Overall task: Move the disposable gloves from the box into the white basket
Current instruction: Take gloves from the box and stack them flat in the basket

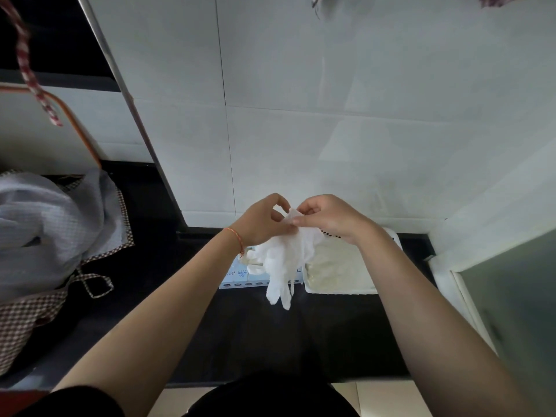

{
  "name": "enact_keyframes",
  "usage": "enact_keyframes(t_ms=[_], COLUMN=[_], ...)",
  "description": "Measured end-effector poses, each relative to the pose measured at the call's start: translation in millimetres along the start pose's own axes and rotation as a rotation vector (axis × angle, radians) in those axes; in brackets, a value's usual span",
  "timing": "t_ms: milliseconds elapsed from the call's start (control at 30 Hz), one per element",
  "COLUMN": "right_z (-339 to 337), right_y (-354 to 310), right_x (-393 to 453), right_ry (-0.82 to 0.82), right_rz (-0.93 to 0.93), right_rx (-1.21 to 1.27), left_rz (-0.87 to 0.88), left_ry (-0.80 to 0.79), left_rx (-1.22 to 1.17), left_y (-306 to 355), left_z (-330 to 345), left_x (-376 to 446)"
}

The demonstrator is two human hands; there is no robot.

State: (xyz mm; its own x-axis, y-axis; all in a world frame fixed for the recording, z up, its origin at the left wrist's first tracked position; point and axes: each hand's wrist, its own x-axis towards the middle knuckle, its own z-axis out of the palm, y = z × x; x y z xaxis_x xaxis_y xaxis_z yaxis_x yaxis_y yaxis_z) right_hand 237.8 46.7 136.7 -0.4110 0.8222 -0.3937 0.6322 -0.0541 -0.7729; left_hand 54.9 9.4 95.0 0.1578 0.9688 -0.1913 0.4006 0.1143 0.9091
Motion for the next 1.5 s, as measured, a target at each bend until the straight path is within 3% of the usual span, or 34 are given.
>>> enact_keyframes(t_ms=[133,333,433,567,667,767,900,1300,1433,1500], right_z=[-3.0,-12.2,-20.0,-30.0,-33.6,-37.3,-40.9,-61.9,-67.1,-68.5], right_y=[3.9,10.3,18.9,35.6,52.3,80.7,139.4,233.6,250.9,255.5], right_x=[-1.2,-1.1,-3.3,-6.7,-9.8,-11.0,-10.5,8.5,15.4,18.7], right_ry=[0.029,0.223,0.302,0.366,0.321,0.289,0.266,0.252,0.203,0.173], right_rz=[-0.031,-0.052,-0.032,0.038,0.112,0.239,0.391,0.300,0.336,0.327], right_rx=[0.014,0.060,0.108,0.139,0.346,0.414,0.271,-0.024,-0.151,-0.189], left_rz=[-0.002,-0.077,-0.162,-0.201,-0.209,-0.254,-0.248,-0.193,-0.006,0.127], left_ry=[-0.028,-0.039,-0.030,-0.051,-0.076,-0.077,-0.138,-0.015,0.093,0.037], left_rx=[0.085,0.216,0.066,-0.349,-0.420,-0.219,0.218,0.662,0.883,0.951], left_y=[-2.1,-13.9,-23.6,-28.1,-24.1,-22.7,-31.4,-36.0,-39.7,-38.9], left_z=[5.8,17.6,20.3,20.1,23.3,37.7,82.9,160.9,183.5,201.8], left_x=[2.2,8.7,10.5,13.1,22.6,41.1,73.2,137.3,134.1,121.8])
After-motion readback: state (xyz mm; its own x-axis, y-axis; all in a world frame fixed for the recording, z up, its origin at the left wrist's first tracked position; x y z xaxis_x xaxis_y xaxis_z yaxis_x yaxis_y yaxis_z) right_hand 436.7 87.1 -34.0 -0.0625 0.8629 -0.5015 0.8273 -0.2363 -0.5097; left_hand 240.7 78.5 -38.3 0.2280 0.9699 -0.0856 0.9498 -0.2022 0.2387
